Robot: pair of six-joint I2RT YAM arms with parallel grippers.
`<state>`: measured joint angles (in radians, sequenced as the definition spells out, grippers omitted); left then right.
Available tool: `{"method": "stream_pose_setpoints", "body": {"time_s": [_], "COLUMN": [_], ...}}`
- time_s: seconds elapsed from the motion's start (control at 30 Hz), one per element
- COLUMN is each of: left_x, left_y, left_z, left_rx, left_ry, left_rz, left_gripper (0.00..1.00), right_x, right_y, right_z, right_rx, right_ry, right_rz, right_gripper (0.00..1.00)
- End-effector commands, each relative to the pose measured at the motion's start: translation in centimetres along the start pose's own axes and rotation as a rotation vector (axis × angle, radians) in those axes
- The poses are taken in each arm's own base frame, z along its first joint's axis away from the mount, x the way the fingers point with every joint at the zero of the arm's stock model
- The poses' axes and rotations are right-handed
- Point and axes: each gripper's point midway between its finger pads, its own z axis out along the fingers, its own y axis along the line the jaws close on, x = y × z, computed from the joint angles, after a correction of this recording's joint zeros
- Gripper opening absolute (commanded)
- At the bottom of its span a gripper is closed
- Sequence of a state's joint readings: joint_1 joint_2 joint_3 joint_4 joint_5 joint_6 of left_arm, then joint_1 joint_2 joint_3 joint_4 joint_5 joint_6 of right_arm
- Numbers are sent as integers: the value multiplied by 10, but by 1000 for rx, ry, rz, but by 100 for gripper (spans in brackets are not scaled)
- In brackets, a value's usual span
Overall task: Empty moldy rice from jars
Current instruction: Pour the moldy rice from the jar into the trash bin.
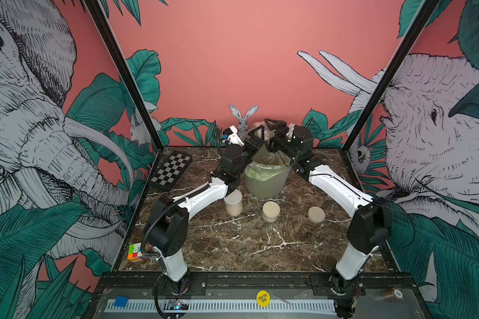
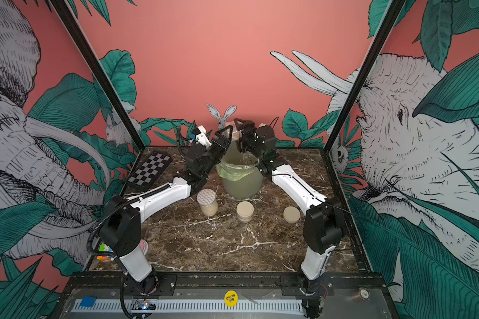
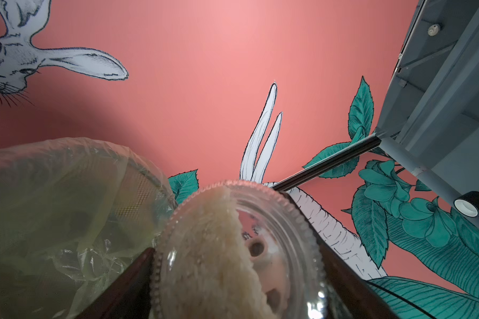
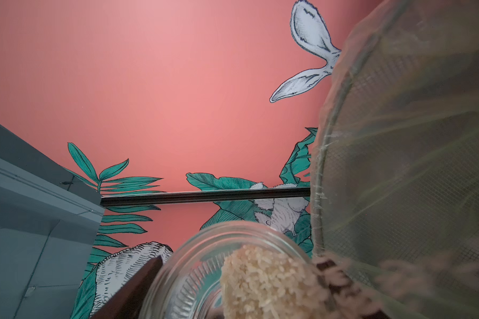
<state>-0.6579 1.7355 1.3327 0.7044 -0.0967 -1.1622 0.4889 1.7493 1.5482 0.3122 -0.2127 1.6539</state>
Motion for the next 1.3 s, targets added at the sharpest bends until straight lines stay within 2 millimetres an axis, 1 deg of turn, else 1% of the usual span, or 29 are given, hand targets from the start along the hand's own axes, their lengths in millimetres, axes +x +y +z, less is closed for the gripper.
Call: {"method": "stream_pose_setpoints", "body": {"time_s": [0.0,0.13,0.23,0.37,0.47,0.57,0.63,0.8,0.93,1.1,1.23,1.27], "left_x": [-14,-16,-16,-19,-20,-22,-23,-31,-38,-38,-41,-41], "left_y": [-21,-19,-19,-17,-15,-15,-15,-16,-13,-11,-9,-8], "left_z": [-11,-12,-13,-12,-11,-10,-10,-9,-8,-5,-4,-4], "left_rx": [41,16,10,6,7,8,9,19,20,25,18,17], "left_ry": [-16,-12,-11,-15,-17,-20,-22,-29,-40,-39,-48,-48], "left_rz": [19,31,46,49,47,48,49,42,32,21,20,22], "left_gripper": [0,0,0,0,0,0,0,0,0,0,0,0], "right_x": [24,23,23,25,25,25,25,27,29,34,35,35], "right_y": [20,15,13,15,10,10,11,5,2,-2,-6,-7], "right_z": [-8,-8,-9,-7,-6,-6,-6,-7,-9,-10,-11,-11], "right_rx": [-52,-43,-33,-38,-24,-26,-30,-16,-17,2,3,5], "right_ry": [82,78,75,88,88,87,88,97,100,107,106,105], "right_rz": [-30,-24,-25,-30,-24,-28,-29,-28,-25,-38,-30,-29], "right_gripper": [57,65,68,68,74,75,73,75,70,72,73,74]}}
